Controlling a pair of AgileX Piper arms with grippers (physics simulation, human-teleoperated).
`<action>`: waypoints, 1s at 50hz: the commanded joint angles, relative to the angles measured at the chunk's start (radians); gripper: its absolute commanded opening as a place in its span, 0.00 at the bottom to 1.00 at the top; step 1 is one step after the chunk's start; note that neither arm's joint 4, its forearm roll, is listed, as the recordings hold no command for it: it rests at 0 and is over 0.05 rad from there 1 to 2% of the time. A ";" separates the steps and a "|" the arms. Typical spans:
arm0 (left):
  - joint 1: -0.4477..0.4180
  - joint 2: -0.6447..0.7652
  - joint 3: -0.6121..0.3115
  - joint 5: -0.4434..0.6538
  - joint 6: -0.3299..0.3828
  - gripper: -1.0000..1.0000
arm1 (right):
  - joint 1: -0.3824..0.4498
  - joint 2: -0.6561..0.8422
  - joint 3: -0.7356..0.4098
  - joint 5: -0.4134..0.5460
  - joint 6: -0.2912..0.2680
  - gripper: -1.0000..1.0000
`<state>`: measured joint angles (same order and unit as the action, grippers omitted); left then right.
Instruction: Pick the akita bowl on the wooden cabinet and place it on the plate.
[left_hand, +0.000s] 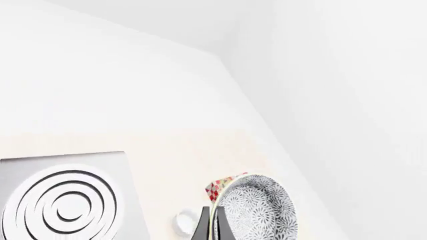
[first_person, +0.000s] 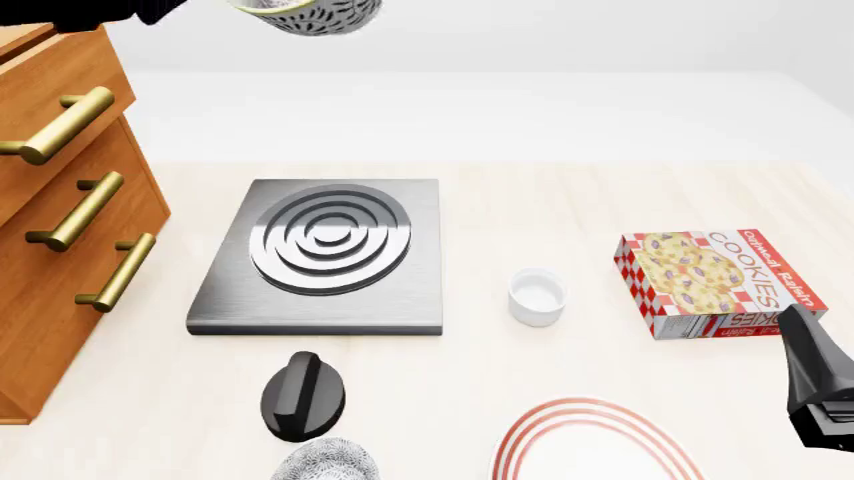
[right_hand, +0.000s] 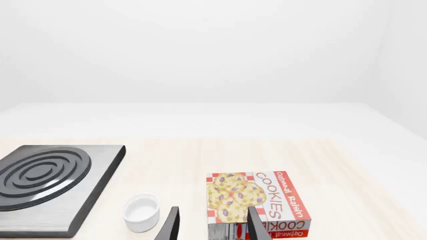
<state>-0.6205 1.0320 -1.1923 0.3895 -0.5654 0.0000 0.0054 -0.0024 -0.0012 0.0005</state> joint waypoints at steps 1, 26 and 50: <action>-0.072 0.012 -0.001 -0.012 0.006 0.00 | 0.000 0.000 0.000 0.000 0.000 1.00; -0.153 0.036 0.030 -0.037 0.008 0.00 | 0.000 0.000 0.000 0.000 0.000 1.00; -0.246 0.091 0.102 -0.108 -0.056 0.00 | 0.000 0.000 0.000 0.000 0.000 1.00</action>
<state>-0.8256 1.1015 -1.1063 0.3094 -0.6044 0.0000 0.0054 -0.0024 -0.0013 0.0005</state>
